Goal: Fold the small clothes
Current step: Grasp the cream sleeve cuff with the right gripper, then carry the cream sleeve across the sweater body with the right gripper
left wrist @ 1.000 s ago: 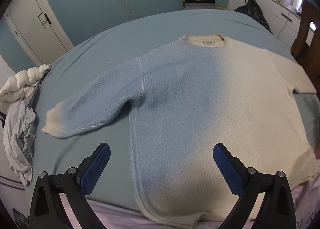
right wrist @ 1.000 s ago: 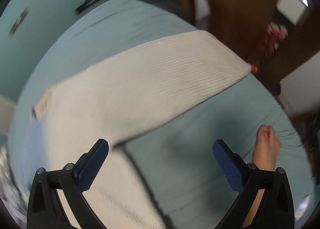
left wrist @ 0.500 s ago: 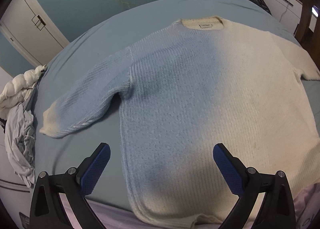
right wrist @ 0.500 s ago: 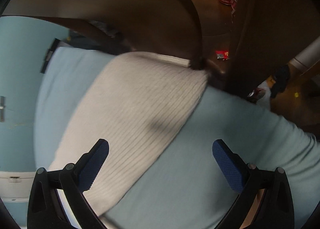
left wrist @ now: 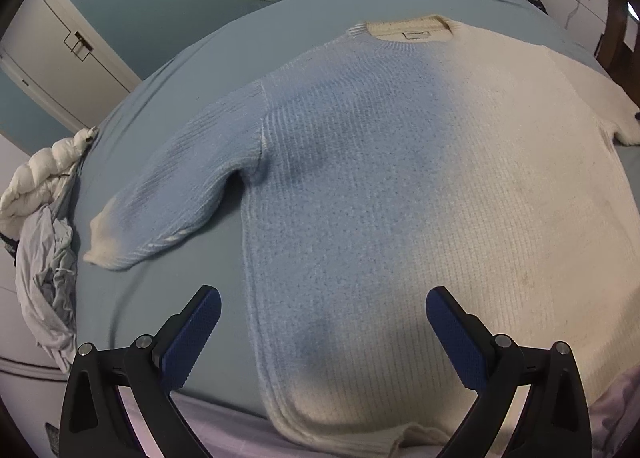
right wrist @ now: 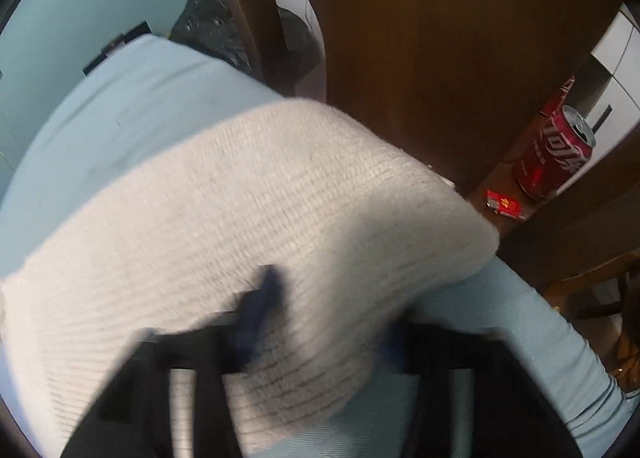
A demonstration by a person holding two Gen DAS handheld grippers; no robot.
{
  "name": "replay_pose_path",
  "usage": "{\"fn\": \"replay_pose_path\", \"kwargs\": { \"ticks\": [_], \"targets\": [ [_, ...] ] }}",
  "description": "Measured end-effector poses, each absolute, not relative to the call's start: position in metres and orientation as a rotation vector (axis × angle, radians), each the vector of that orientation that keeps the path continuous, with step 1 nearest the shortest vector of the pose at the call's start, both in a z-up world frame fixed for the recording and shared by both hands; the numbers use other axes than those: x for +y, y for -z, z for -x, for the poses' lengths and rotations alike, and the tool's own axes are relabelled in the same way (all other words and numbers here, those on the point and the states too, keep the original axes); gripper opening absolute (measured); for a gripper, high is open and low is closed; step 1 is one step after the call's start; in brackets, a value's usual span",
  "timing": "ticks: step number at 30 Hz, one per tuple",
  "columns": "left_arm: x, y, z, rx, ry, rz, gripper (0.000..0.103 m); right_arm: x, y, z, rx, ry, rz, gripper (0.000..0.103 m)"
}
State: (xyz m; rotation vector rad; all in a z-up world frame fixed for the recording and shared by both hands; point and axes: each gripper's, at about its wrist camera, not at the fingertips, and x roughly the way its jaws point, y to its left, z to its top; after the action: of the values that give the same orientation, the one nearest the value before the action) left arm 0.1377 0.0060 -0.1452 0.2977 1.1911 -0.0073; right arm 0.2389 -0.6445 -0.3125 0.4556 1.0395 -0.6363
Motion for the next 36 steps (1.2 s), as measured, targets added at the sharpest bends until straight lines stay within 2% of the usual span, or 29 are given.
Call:
{"fn": "replay_pose_path", "kwargs": {
  "ticks": [9, 12, 14, 17, 20, 22, 24, 26, 27, 28, 30, 36],
  "targets": [
    [0.019, 0.106, -0.126, 1.048, 0.007, -0.332, 0.103, -0.588, 0.186, -0.228, 0.661, 0.510, -0.466, 0.012],
    [0.027, 0.096, -0.125, 1.038, 0.026, -0.261, 0.103, -0.513, 0.136, -0.254, 0.603, 0.387, -0.239, 0.011],
    [0.033, 0.094, -0.126, 1.049, 0.029, -0.215, 0.103, -0.431, 0.109, -0.274, 0.559, 0.282, 0.001, 0.011],
    [0.041, 0.096, -0.126, 1.070, 0.022, -0.175, 0.103, -0.310, 0.094, -0.287, 0.477, 0.127, 0.261, 0.011],
    [0.051, 0.093, -0.124, 1.058, 0.007, -0.159, 0.103, -0.192, 0.100, -0.284, 0.428, -0.085, 0.389, 0.012],
    [0.059, 0.088, -0.121, 1.038, -0.009, -0.144, 0.103, -0.107, 0.131, -0.281, 0.530, -0.309, 0.461, 0.020],
    [0.066, 0.084, -0.119, 1.029, -0.017, -0.128, 0.103, -0.068, 0.163, -0.272, 0.610, -0.495, 0.466, 0.027],
    [0.073, 0.084, -0.118, 1.024, -0.017, -0.109, 0.103, -0.055, 0.193, -0.264, 0.654, -0.536, 0.467, 0.042],
    [0.074, 0.085, -0.118, 1.028, -0.014, -0.104, 0.103, -0.059, 0.205, -0.264, 0.679, -0.520, 0.475, 0.062],
    [0.075, 0.086, -0.118, 1.033, -0.013, -0.104, 0.103, -0.068, 0.213, -0.261, 0.703, -0.517, 0.470, 0.075],
    [0.075, 0.087, -0.118, 1.040, -0.007, -0.106, 0.103, -0.104, 0.220, -0.261, 0.728, -0.515, 0.450, 0.080],
    [0.071, 0.088, -0.118, 1.035, 0.008, -0.129, 0.103, -0.209, 0.269, -0.274, 0.944, -0.319, 0.620, 0.081]
  ]
}}
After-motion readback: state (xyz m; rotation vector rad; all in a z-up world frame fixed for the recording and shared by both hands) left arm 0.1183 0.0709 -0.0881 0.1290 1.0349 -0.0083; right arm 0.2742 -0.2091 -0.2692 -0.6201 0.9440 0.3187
